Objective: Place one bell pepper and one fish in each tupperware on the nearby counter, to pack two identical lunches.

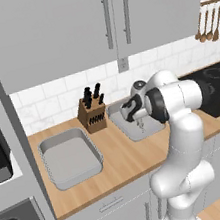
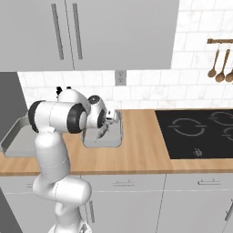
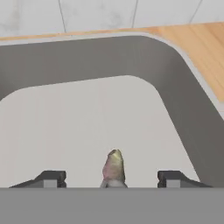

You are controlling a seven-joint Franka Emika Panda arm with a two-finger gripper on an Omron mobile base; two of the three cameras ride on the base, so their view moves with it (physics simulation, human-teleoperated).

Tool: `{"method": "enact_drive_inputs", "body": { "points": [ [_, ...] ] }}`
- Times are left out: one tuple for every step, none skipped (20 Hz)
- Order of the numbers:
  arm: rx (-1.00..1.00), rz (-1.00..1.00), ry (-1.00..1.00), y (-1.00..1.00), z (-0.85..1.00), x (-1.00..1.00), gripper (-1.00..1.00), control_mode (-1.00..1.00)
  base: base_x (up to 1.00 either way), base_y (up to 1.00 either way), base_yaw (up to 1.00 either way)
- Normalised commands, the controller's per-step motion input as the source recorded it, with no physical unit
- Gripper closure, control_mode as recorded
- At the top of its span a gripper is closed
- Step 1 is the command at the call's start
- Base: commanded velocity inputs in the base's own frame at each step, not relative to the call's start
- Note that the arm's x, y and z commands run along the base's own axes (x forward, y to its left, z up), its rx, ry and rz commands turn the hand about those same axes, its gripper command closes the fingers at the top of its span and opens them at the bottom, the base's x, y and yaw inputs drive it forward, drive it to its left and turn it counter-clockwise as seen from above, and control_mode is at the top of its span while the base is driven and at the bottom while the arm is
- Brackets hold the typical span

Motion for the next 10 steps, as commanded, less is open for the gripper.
{"method": "enact_drive_inputs", "body": {
  "points": [
    [0.01,-0.01,-0.10,0.00,0.16,0.00,-1.00,-1.00,0.00,0.00,0.00],
    [0.03,-0.01,-0.16,0.00,0.34,-0.36,-1.00,-1.00,0.00,0.00,0.00],
    [0.04,0.00,-0.24,0.00,0.54,-0.76,-1.00,-1.00,0.00,0.00,0.00],
    [0.03,0.00,-0.30,0.00,0.64,-1.00,-1.00,-1.00,0.00,0.00,0.00],
    [0.03,0.00,-0.31,0.00,0.69,-1.00,-1.00,-1.00,0.00,0.00,0.00],
    [0.01,0.00,-0.31,0.00,0.68,-1.00,-1.00,-1.00,0.00,0.00,0.00],
    [0.00,0.00,-0.35,0.00,0.64,-1.00,-1.00,-1.00,0.00,0.00,0.00],
    [0.00,0.00,-0.34,0.00,0.64,-1.00,-1.00,-1.00,0.00,0.00,0.00],
    [0.00,0.00,-0.33,0.00,0.71,-1.00,-1.00,-1.00,0.00,0.00,0.00],
    [0.00,0.00,-0.33,0.00,0.80,-1.00,-1.00,-1.00,0.00,0.00,0.00]
  ]
}}
